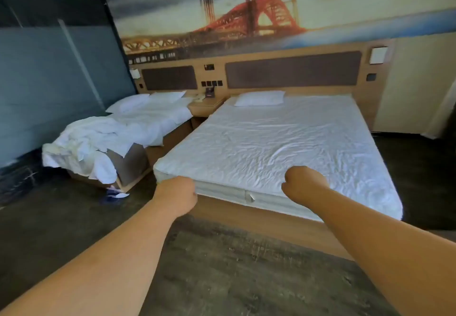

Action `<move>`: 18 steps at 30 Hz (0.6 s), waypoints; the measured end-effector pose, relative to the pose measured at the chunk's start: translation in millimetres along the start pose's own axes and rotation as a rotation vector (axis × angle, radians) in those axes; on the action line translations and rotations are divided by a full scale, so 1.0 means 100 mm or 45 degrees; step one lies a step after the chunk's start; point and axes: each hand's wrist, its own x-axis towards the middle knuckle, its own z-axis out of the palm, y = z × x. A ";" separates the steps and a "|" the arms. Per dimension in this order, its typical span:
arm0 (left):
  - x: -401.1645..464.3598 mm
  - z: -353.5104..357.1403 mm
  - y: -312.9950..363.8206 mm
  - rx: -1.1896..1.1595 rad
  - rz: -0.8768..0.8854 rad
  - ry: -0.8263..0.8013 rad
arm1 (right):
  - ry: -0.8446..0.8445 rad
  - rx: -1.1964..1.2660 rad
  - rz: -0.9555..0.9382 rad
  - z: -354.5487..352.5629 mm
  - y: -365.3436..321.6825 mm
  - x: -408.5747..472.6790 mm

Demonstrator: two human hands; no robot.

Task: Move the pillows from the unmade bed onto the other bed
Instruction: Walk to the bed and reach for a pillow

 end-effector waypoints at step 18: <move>1.28 0.50 -3.50 0.262 -0.396 -0.264 | -0.159 -0.366 -0.585 1.01 -3.76 1.91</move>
